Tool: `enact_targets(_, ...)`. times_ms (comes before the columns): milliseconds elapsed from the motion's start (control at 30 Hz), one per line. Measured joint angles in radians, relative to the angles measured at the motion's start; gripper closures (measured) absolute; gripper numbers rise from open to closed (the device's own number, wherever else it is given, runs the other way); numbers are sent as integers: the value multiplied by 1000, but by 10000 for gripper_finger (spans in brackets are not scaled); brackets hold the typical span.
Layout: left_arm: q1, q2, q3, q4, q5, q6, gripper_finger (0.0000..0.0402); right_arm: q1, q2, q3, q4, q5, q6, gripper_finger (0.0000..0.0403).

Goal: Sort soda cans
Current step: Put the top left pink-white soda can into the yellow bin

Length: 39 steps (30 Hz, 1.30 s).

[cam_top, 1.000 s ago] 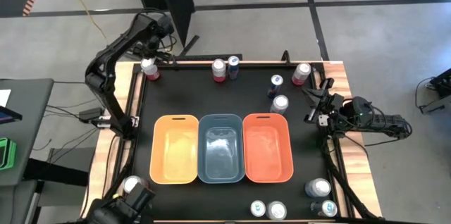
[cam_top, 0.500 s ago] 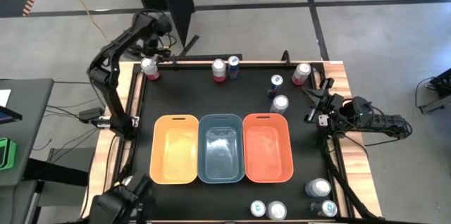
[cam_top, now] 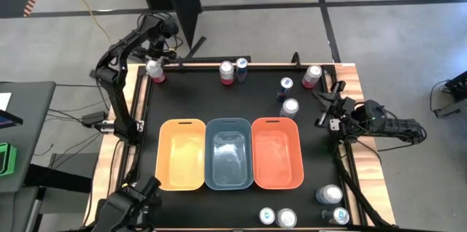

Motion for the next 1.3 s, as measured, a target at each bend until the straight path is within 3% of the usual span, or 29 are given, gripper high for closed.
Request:
enact_targets(933,15,0,0,62,5,-10,43,0,0,0,-10,0,-20,381)
enact_targets(1300,15,-1,-71,129,0,-10,46,0,0,0,-11,0,-19,381)
